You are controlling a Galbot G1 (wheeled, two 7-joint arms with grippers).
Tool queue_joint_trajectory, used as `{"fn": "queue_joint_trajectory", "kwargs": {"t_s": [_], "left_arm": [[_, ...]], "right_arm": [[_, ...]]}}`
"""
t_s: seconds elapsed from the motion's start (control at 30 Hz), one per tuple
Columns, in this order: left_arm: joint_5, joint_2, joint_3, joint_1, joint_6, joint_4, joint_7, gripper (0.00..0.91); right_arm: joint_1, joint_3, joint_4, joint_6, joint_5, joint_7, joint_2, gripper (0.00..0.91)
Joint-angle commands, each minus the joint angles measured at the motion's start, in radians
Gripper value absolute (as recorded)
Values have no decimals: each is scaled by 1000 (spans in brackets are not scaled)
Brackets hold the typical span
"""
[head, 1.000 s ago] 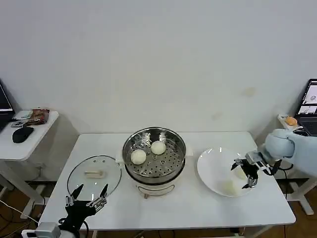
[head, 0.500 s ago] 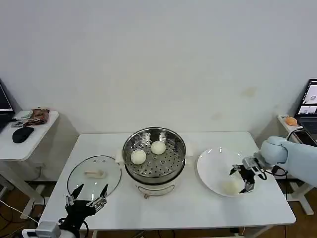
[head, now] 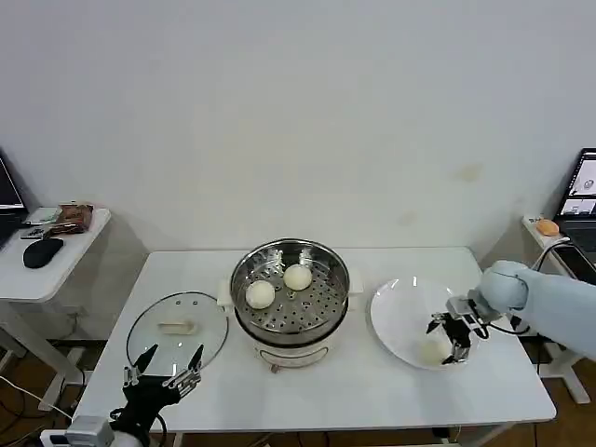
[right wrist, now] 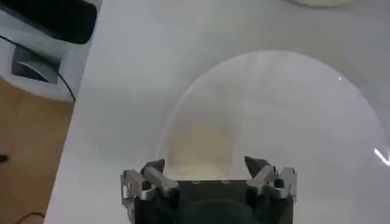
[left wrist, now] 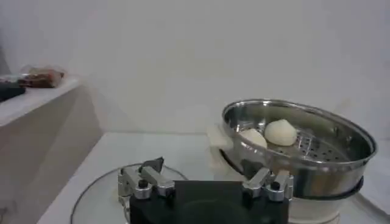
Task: Take steamed baozi put them in steamer then cover it.
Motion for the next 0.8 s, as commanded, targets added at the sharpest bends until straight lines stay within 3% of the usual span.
{"fn": "queue_joint_trajectory", "kwargs": {"t_s": [0.03, 0.5, 0.8], "left_arm": [[-1, 0, 0, 0, 1, -1, 0, 907], [-3, 0, 4, -6, 6, -8, 0, 907], [-14, 1, 6, -18, 19, -7, -8, 907]], "right_arm": [[-19, 14, -12, -6, 3, 0, 7, 635], [8, 9, 5, 3, 37, -1, -23, 595], [212, -126, 52, 35, 83, -14, -42, 605]]}}
